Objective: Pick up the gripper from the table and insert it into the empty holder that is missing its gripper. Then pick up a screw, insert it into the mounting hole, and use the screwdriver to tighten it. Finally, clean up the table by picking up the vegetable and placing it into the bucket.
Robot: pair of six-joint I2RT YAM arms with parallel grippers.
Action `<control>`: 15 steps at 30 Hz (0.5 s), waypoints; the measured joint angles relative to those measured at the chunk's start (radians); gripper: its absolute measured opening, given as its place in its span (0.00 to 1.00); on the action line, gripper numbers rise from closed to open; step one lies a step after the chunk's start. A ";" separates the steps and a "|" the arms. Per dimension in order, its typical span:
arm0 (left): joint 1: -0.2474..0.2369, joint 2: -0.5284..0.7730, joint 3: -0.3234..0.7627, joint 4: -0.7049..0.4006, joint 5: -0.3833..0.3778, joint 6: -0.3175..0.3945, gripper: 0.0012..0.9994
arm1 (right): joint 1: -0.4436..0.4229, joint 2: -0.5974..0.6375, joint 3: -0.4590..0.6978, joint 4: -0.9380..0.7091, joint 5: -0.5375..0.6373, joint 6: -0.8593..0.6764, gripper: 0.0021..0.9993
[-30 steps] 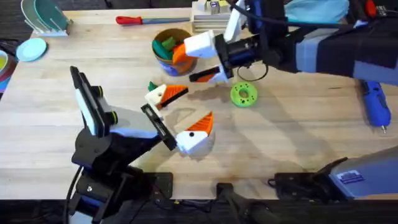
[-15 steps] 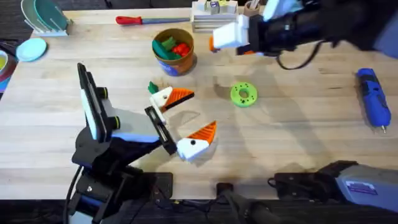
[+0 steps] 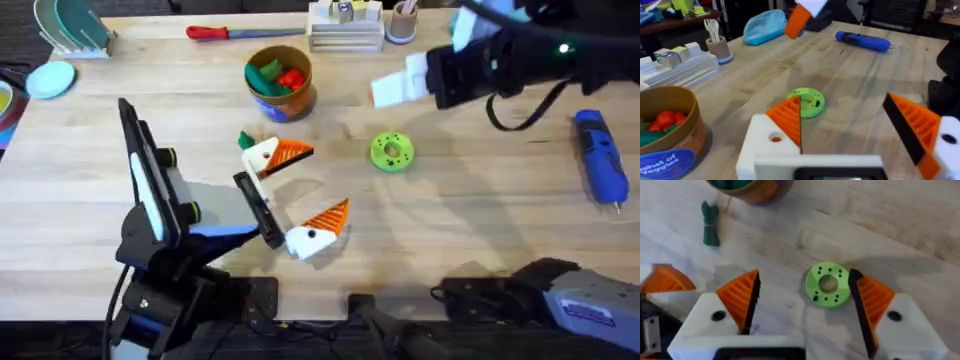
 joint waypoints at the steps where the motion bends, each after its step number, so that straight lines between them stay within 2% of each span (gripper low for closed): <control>1: 0.000 0.000 0.000 0.000 0.000 0.002 0.99 | 0.008 -0.001 0.000 -0.020 0.004 -0.004 0.99; 5: 0.000 0.000 0.000 0.000 0.000 0.003 0.99 | 0.046 -0.008 0.000 -0.140 0.034 0.000 0.99; 8: 0.000 0.000 0.000 0.000 0.000 0.003 0.99 | 0.073 -0.008 -0.013 -0.140 0.047 0.035 0.99; 15: 0.000 0.000 0.000 0.000 0.003 0.003 0.99 | 0.185 -0.012 -0.169 -0.109 0.108 0.076 0.99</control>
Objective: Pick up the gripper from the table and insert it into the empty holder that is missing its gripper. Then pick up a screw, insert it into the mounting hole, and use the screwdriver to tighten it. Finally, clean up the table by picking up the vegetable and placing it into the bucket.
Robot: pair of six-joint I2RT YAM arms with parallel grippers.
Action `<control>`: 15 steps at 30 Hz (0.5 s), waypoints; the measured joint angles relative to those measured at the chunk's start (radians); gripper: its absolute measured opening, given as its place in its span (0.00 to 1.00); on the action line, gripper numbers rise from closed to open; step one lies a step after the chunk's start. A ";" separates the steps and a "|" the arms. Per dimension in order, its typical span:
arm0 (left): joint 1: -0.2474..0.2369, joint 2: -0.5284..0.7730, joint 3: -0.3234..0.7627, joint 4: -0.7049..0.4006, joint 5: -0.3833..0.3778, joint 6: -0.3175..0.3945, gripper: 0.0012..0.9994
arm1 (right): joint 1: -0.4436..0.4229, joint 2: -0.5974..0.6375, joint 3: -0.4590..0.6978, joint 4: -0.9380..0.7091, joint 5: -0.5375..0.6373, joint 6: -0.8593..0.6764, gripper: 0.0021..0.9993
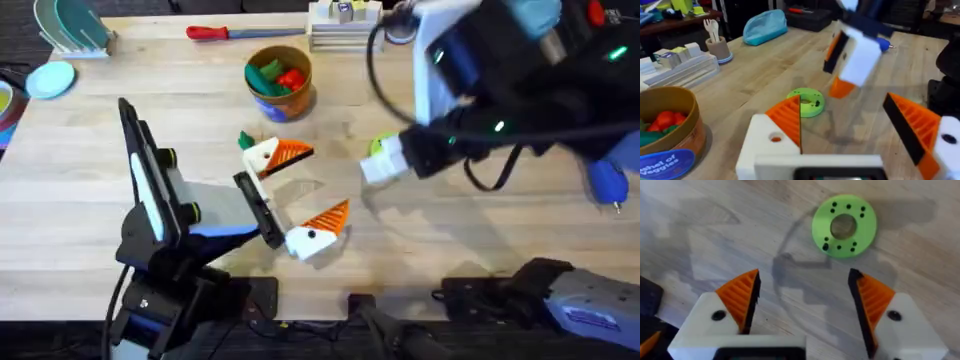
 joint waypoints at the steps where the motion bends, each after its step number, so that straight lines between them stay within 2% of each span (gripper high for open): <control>1: 0.000 0.000 0.000 0.000 0.000 0.000 0.99 | 0.011 0.003 -0.023 0.001 0.015 0.004 0.99; 4: 0.000 0.000 0.000 0.000 0.000 0.000 0.99 | 0.017 0.022 -0.054 0.022 0.043 0.014 0.99; 8: 0.000 0.000 0.000 0.000 0.001 0.000 0.99 | 0.017 0.059 -0.058 0.100 0.066 0.018 0.88; 12: 0.000 0.000 0.000 0.000 0.001 0.000 0.99 | 0.017 0.103 -0.058 0.150 0.074 0.021 0.69; 14: 0.000 0.000 0.000 0.000 0.001 0.000 0.99 | 0.017 0.134 -0.058 0.152 0.075 0.022 0.52; 15: 0.000 0.000 0.000 0.000 0.001 0.000 0.99 | 0.017 0.149 -0.058 0.153 0.075 0.022 0.47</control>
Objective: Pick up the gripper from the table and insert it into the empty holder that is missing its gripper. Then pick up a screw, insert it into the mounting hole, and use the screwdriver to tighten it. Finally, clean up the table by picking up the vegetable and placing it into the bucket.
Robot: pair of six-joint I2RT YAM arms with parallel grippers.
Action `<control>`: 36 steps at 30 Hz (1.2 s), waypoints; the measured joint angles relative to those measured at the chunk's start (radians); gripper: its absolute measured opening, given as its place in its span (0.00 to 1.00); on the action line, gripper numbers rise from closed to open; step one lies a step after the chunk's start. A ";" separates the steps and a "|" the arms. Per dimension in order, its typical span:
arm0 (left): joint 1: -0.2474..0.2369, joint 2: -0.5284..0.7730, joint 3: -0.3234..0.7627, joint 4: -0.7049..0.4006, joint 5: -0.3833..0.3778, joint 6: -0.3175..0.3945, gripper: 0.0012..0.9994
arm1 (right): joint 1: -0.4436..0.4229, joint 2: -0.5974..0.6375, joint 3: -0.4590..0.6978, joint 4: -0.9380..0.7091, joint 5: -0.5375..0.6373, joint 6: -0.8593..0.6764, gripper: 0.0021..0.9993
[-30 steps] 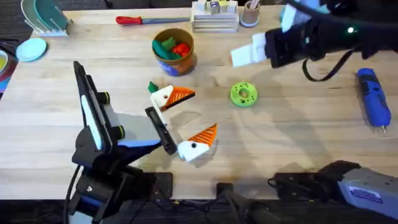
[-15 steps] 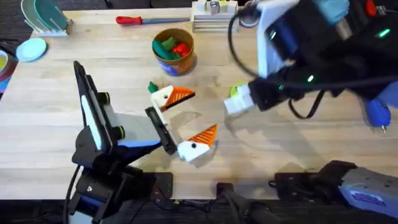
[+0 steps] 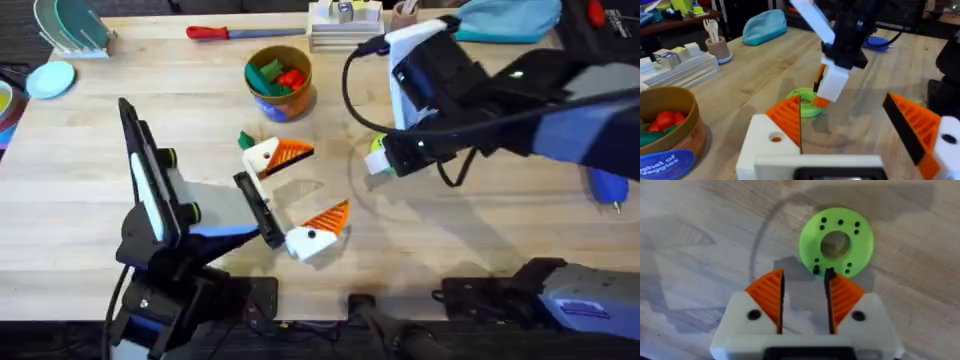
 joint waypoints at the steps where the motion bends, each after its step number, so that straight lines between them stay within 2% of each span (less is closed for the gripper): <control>1: 0.000 0.000 0.000 0.000 0.000 0.000 0.99 | 0.000 0.013 0.000 0.000 0.000 0.001 0.44; 11: 0.000 0.000 0.000 0.000 0.000 0.000 0.99 | 0.000 0.049 0.000 0.002 0.003 0.002 0.33; 22: 0.000 0.000 0.000 0.000 0.000 0.000 0.99 | 0.000 0.103 0.000 0.008 0.047 0.003 0.29; 32: 0.000 0.000 0.000 0.000 0.000 0.000 0.99 | 0.000 0.103 0.000 0.034 0.052 0.009 0.14; 36: 0.000 0.000 0.000 0.000 0.000 0.000 0.99 | 0.000 0.103 0.000 0.035 0.052 0.011 0.13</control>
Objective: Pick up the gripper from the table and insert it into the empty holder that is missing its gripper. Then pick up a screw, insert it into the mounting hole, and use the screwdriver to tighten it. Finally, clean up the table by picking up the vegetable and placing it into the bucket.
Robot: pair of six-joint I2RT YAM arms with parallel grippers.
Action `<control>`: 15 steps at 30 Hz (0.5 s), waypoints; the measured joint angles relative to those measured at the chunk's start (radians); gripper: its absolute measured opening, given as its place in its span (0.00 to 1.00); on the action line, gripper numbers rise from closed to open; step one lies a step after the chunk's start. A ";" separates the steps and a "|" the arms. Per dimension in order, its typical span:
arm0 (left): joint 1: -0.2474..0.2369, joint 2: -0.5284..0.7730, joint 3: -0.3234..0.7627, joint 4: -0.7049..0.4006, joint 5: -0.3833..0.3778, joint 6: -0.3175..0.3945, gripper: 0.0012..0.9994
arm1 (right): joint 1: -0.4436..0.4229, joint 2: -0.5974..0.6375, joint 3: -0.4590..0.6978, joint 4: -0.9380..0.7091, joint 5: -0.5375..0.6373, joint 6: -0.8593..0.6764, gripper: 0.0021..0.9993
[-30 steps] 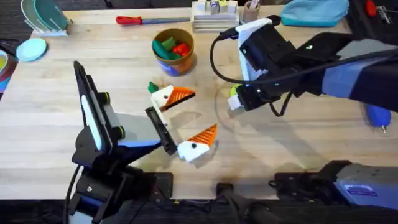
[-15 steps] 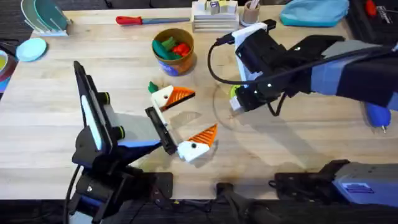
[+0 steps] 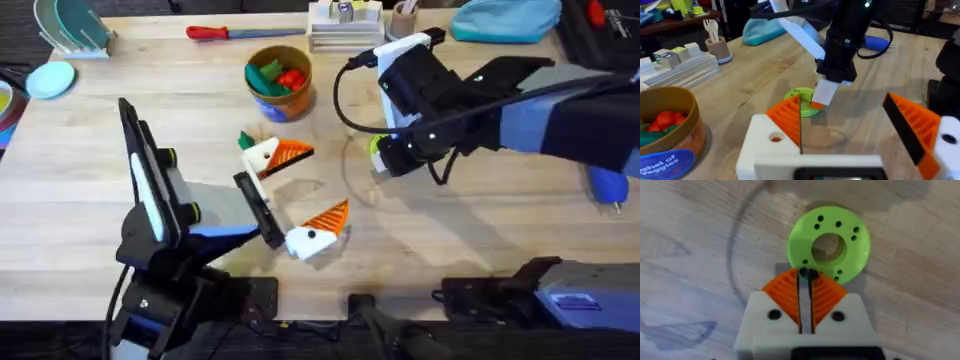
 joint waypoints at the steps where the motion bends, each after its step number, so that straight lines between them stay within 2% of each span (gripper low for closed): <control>1: 0.000 0.000 0.000 0.000 0.000 0.000 0.99 | 0.000 0.000 0.000 0.000 0.000 0.000 0.13; 2: 0.000 0.000 0.000 0.000 0.000 0.000 0.99 | 0.000 0.000 0.000 0.000 0.000 0.000 0.13; 4: 0.000 0.000 0.000 0.000 0.000 0.000 0.99 | 0.000 0.000 0.000 0.002 0.000 0.004 0.24; 6: 0.000 0.000 0.000 0.000 0.000 0.000 0.99 | 0.000 0.000 0.000 0.010 0.000 0.003 0.29; 15: 0.000 0.000 0.000 0.000 0.000 0.000 0.99 | 0.000 0.000 0.000 0.033 0.000 0.003 0.28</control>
